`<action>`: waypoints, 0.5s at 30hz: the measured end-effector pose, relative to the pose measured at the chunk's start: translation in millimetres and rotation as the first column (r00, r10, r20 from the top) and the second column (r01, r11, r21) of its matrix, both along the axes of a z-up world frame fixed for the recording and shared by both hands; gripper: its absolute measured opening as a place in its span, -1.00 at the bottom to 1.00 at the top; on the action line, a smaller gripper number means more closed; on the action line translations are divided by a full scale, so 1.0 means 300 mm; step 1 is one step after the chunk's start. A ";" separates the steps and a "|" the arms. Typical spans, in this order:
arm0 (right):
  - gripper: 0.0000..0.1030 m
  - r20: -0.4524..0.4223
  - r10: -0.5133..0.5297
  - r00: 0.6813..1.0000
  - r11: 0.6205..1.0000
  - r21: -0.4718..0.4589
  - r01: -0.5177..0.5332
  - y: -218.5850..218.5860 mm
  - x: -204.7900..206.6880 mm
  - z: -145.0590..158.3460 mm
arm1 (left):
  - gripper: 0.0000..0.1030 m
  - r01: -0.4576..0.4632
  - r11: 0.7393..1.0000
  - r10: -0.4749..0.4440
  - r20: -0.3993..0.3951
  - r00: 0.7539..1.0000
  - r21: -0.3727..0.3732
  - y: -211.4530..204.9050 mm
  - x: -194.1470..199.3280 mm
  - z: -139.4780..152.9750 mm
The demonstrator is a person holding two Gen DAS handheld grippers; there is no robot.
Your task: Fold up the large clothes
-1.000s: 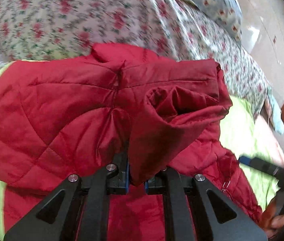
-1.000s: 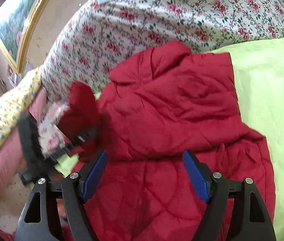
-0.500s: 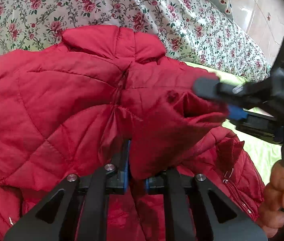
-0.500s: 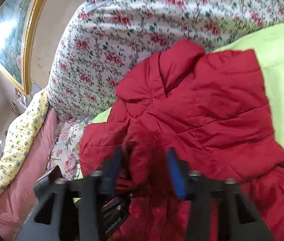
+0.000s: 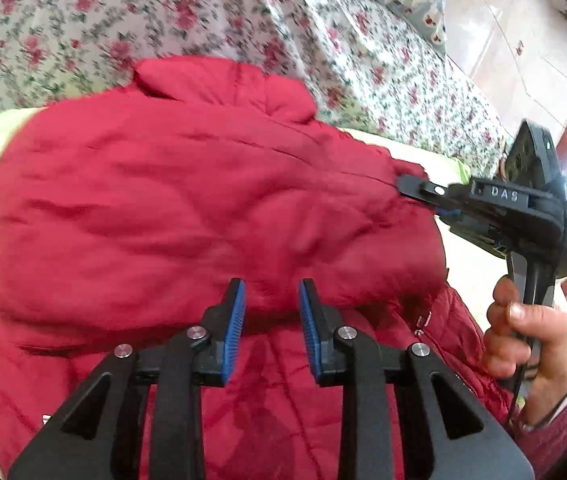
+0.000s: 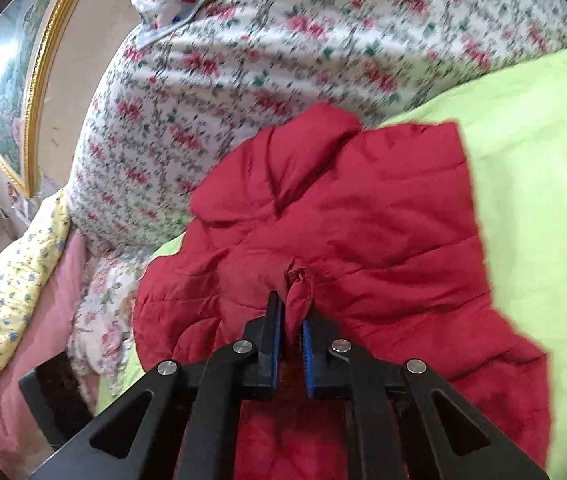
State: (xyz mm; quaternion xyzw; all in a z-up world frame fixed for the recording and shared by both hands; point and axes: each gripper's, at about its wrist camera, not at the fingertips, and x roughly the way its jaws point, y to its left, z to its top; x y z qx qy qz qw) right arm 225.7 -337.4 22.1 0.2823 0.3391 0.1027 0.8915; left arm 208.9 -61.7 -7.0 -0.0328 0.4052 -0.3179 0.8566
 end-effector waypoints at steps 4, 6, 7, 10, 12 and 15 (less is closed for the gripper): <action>-0.85 0.014 -0.052 0.999 0.996 -0.071 0.053 -0.063 -0.009 0.015 | -0.52 -0.047 0.999 0.047 0.025 0.999 -0.011 0.082 0.038 0.041; -0.85 0.011 -0.069 0.998 0.991 -0.117 0.070 -0.081 0.001 0.011 | -0.52 -0.084 0.996 0.084 0.044 0.995 -0.003 0.118 0.066 0.053; -0.85 0.006 -0.068 0.998 0.990 -0.123 0.069 -0.087 0.006 0.002 | -0.52 -0.106 0.994 0.106 0.045 0.993 -0.004 0.140 0.087 0.056; -0.85 -0.018 -0.061 0.998 0.988 -0.146 0.057 -0.082 0.029 -0.036 | -0.52 -0.159 0.987 0.159 0.035 0.987 -0.004 0.177 0.155 0.049; -0.85 -0.032 -0.055 0.998 0.988 -0.144 0.050 -0.076 0.039 -0.065 | -0.52 -0.181 0.984 0.180 0.028 0.983 0.005 0.192 0.191 0.034; -0.85 -0.047 -0.055 0.997 0.988 -0.150 0.048 -0.067 0.047 -0.092 | -0.52 -0.202 0.979 0.202 0.017 0.979 0.030 0.209 0.234 -0.001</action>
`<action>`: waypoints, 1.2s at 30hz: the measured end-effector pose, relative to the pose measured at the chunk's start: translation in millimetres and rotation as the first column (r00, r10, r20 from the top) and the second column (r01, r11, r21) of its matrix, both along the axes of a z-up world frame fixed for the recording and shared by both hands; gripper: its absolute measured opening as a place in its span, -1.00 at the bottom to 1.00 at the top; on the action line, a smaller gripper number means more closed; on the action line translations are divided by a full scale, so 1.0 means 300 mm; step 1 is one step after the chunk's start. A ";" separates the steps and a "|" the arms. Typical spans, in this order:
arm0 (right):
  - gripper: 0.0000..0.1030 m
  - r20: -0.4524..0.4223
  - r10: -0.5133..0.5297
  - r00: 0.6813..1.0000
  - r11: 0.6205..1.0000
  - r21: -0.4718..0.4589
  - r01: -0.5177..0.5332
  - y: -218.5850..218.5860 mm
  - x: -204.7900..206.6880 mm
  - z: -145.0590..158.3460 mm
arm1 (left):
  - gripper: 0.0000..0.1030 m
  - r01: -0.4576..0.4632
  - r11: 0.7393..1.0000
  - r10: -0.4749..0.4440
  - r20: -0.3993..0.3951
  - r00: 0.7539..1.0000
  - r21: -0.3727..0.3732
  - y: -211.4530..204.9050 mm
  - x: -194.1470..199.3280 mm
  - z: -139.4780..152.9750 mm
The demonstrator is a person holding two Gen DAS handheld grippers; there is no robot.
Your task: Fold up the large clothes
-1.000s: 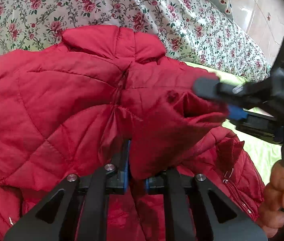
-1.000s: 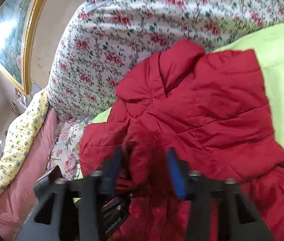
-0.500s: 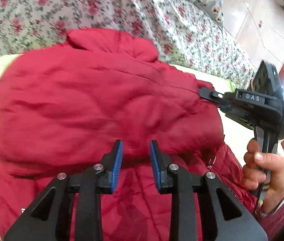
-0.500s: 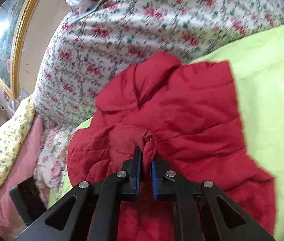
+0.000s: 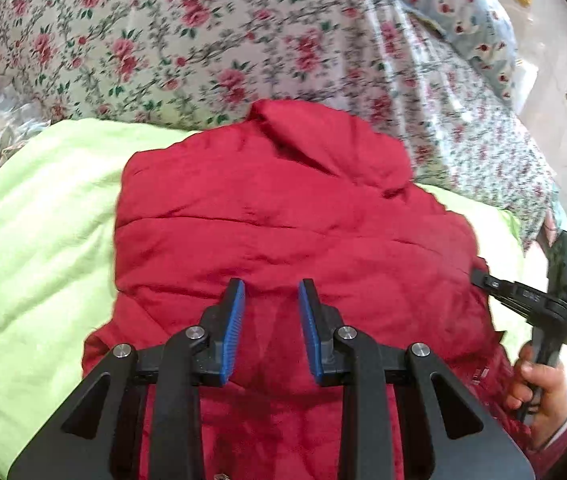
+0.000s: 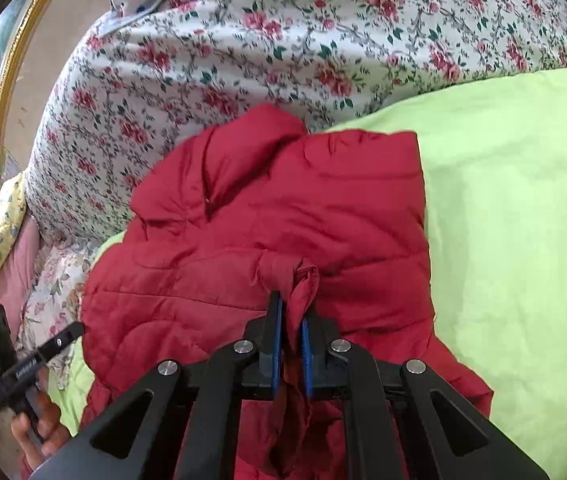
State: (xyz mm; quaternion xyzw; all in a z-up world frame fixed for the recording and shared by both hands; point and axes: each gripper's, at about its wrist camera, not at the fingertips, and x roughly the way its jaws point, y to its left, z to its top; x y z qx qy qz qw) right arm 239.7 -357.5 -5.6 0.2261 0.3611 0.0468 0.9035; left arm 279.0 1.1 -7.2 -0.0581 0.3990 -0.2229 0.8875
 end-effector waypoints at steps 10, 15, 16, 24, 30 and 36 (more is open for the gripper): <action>-0.52 0.011 -0.051 0.999 0.997 -0.049 0.052 0.013 -0.032 0.041 | -0.53 0.010 1.000 -0.009 -0.099 0.995 0.012 0.012 0.064 -0.127; -0.36 0.201 -0.056 0.978 0.983 -0.161 0.089 0.098 -0.130 0.189 | -0.53 0.020 0.999 -0.017 -0.104 0.994 0.032 0.004 0.063 -0.138; -0.36 0.204 -0.028 0.979 0.983 -0.173 0.064 0.123 -0.127 0.199 | -0.53 0.018 0.999 -0.014 -0.104 0.994 0.036 0.002 0.062 -0.137; -0.41 0.038 0.133 0.990 0.962 -0.246 -0.119 0.292 -0.024 0.046 | -0.53 0.005 0.998 0.001 -0.108 0.994 0.055 -0.006 0.074 -0.142; -0.48 -0.071 0.047 0.996 0.962 -0.267 -0.065 0.218 0.030 -0.065 | -0.52 0.005 0.999 -0.001 -0.083 0.997 0.049 -0.003 0.038 -0.094; -0.49 -0.096 0.041 0.995 0.955 -0.289 -0.067 0.206 0.035 -0.099 | -0.13 -0.039 0.999 0.040 -0.005 0.999 0.029 0.034 0.026 -0.007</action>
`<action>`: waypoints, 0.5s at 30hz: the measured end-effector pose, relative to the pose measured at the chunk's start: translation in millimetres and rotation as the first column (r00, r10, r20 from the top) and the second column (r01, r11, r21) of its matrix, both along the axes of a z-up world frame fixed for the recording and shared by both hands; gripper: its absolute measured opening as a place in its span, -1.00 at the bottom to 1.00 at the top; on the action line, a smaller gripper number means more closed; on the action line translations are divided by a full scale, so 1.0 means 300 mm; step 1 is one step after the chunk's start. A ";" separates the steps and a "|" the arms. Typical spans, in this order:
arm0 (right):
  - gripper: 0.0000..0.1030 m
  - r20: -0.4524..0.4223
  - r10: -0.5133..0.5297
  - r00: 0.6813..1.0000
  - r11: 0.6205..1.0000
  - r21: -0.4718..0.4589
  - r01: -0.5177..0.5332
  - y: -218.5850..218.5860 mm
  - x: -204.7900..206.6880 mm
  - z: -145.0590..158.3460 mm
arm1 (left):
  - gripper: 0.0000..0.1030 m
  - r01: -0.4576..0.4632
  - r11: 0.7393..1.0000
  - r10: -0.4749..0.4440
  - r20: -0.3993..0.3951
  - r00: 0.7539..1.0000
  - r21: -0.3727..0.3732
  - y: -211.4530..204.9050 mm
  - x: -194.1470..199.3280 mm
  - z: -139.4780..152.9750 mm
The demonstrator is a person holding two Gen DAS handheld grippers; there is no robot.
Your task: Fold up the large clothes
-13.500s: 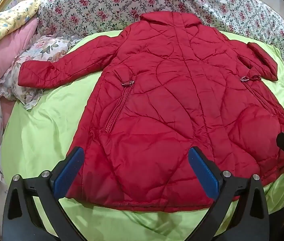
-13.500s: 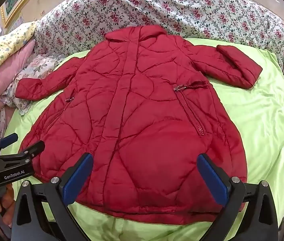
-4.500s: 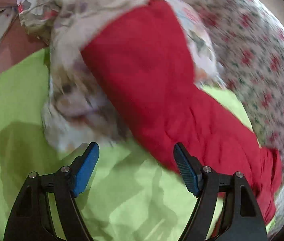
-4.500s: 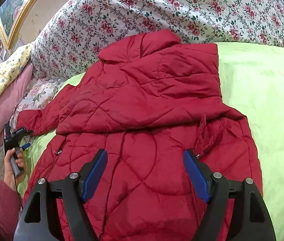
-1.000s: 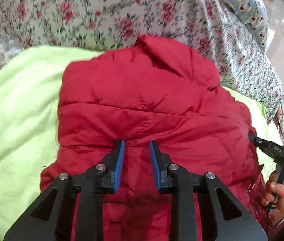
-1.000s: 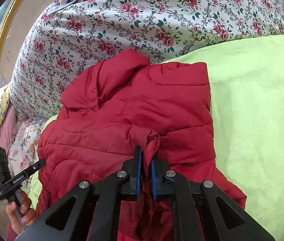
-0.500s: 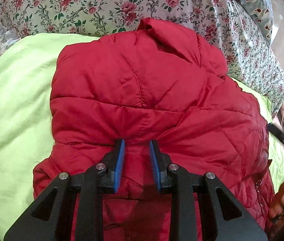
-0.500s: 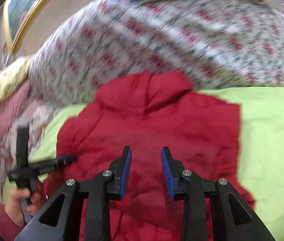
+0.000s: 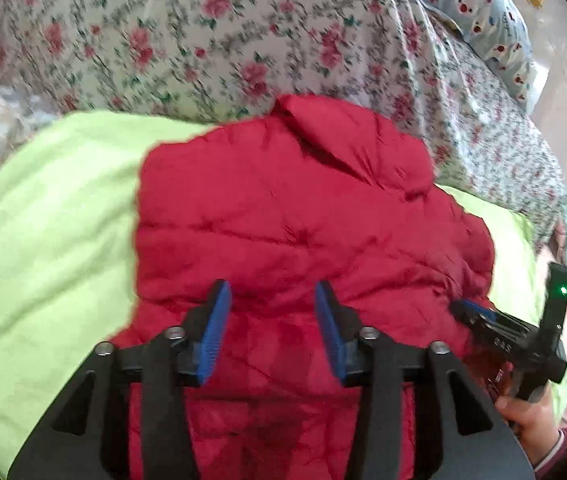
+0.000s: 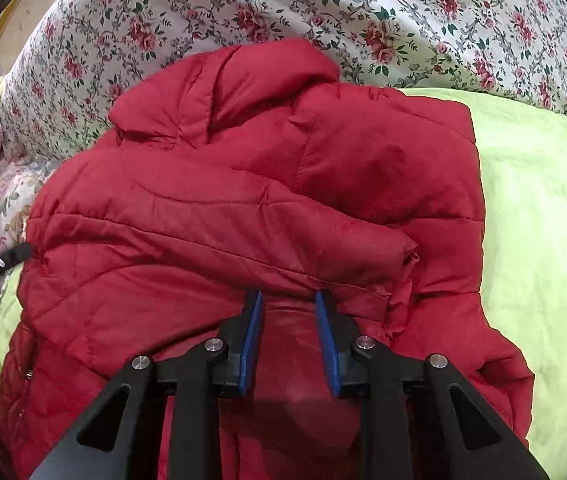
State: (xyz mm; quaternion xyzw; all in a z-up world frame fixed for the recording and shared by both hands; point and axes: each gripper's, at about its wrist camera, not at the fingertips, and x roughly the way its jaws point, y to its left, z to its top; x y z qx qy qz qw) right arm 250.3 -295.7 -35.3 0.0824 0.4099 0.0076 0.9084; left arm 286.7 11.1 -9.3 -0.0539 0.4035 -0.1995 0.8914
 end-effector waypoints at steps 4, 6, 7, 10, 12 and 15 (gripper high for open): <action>-0.48 0.002 -0.002 1.000 1.000 0.012 0.002 -0.011 0.006 -0.011 | -0.14 -0.014 0.998 0.018 -0.068 0.998 0.056 -0.012 0.057 -0.064; -0.48 0.007 -0.001 1.000 1.000 0.022 0.001 -0.019 0.011 -0.013 | -0.16 -0.015 0.997 0.021 -0.077 0.997 0.078 -0.021 0.061 -0.098; -0.48 0.008 -0.001 1.000 1.000 0.022 0.000 -0.014 0.010 -0.011 | -0.16 -0.018 0.996 0.024 -0.073 0.997 0.085 -0.024 0.058 -0.112; -0.48 0.007 0.003 1.000 1.000 0.012 -0.003 -0.008 0.005 -0.011 | -0.15 -0.031 0.997 0.037 -0.071 0.997 0.076 -0.017 0.051 -0.134; -0.48 0.006 0.005 1.000 1.000 0.012 -0.005 -0.007 0.008 -0.013 | -0.15 -0.034 0.997 0.040 -0.079 0.996 0.073 -0.018 0.055 -0.143; -0.48 0.004 0.007 1.000 1.000 0.019 -0.007 -0.010 0.010 -0.018 | -0.15 -0.030 0.995 0.037 -0.076 0.996 0.091 -0.026 0.052 -0.152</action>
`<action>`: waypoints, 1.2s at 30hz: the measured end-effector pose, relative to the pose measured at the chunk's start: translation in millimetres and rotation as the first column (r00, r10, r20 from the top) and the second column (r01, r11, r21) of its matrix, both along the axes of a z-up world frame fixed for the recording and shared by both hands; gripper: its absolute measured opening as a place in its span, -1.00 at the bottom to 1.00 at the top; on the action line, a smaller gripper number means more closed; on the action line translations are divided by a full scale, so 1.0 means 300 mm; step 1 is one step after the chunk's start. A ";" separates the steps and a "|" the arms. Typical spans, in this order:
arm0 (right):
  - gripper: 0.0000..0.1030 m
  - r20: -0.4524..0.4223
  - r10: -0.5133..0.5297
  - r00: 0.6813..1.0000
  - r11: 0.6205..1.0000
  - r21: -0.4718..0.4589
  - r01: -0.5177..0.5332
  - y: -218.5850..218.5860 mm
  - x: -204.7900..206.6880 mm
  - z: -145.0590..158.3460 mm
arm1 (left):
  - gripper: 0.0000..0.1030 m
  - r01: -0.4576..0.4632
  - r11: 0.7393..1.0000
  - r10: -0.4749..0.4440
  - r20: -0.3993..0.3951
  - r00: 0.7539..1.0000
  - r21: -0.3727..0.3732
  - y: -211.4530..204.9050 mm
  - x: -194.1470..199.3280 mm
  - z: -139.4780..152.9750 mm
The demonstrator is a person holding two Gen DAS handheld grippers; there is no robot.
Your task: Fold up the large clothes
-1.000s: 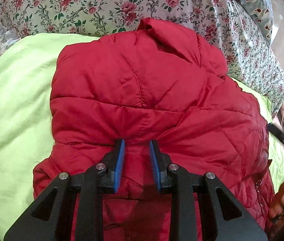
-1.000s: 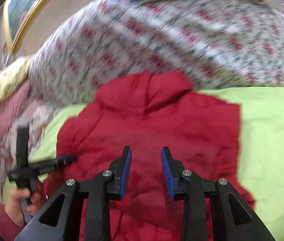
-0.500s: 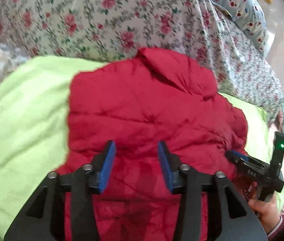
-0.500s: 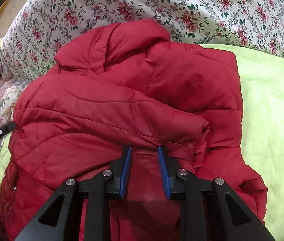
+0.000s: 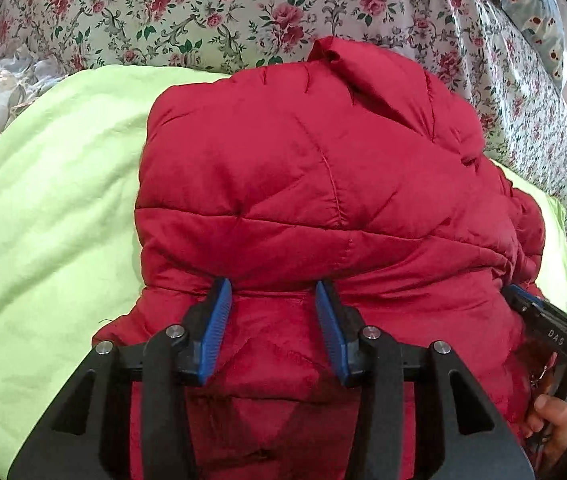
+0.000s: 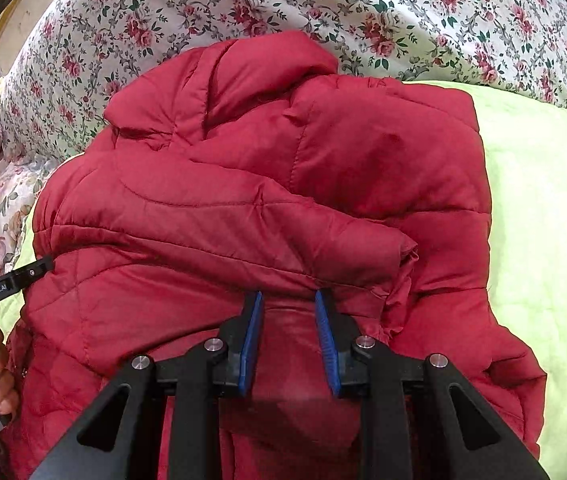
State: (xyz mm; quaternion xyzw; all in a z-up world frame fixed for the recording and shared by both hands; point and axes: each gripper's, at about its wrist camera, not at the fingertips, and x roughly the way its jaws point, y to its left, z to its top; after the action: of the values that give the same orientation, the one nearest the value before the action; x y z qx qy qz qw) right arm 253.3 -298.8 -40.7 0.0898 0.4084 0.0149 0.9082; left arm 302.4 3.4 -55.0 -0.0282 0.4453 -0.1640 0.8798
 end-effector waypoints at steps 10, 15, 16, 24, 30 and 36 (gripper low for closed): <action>-0.48 -0.011 -0.006 1.000 1.000 0.029 0.007 -0.012 -0.008 0.024 | -0.14 0.010 0.999 -0.009 -0.028 1.000 0.032 -0.014 0.009 0.017; -0.41 0.007 -0.015 1.000 0.999 0.051 0.014 -0.018 -0.089 0.087 | -0.07 0.015 1.000 -0.013 -0.043 0.999 0.027 0.010 -0.011 0.045; -0.40 0.013 -0.014 1.000 0.998 0.060 0.013 -0.021 -0.106 0.097 | 0.02 0.010 1.000 -0.009 -0.046 0.999 0.019 0.019 -0.020 0.051; -0.19 0.035 -0.014 0.999 0.995 0.097 0.011 -0.051 -0.245 0.162 | 0.26 -0.011 0.999 0.010 -0.021 1.000 -0.043 0.102 -0.155 0.100; -0.07 0.050 -0.024 0.998 0.991 0.134 0.018 -0.063 -0.333 0.187 | 0.26 -0.026 0.998 0.025 -0.021 0.999 -0.050 0.146 -0.233 0.108; -0.01 0.046 -0.013 0.999 0.991 0.134 0.007 -0.069 -0.406 0.212 | 0.26 -0.002 0.998 0.001 -0.011 1.000 -0.065 0.188 -0.327 0.148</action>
State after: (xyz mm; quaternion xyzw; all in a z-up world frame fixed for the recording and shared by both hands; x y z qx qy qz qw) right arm 131.5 -319.4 22.8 0.1524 0.3847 0.0399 0.9095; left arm 204.5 59.8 -10.4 -0.0580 0.4447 -0.1777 0.8760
